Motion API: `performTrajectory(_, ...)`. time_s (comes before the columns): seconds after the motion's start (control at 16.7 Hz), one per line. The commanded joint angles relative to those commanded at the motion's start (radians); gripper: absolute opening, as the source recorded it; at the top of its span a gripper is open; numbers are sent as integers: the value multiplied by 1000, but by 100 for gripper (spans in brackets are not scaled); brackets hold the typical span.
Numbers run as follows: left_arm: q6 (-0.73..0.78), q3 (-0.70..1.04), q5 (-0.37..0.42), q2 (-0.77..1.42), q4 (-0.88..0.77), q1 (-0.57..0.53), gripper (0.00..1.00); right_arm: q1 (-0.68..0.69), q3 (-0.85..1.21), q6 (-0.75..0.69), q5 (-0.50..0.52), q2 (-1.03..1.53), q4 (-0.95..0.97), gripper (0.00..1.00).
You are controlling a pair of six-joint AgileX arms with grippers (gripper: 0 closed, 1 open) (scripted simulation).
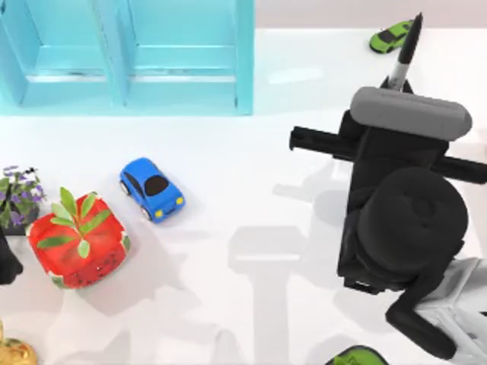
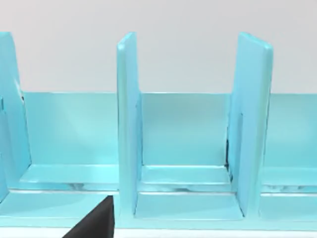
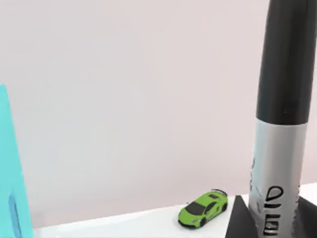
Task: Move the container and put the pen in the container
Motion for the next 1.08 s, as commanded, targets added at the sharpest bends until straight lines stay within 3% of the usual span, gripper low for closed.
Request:
performTrajectory(0.24,0,0,0,0,0,0,100,5,-61,-47,56,-30,34,0)
performTrajectory(0.6,0,0,0,0,0,0,100,-4,-57,-43,52,-22,33,0)
performTrajectory(1.08,0,0,0,0,0,0,100,-128,-13,6,-73,76,45,0)
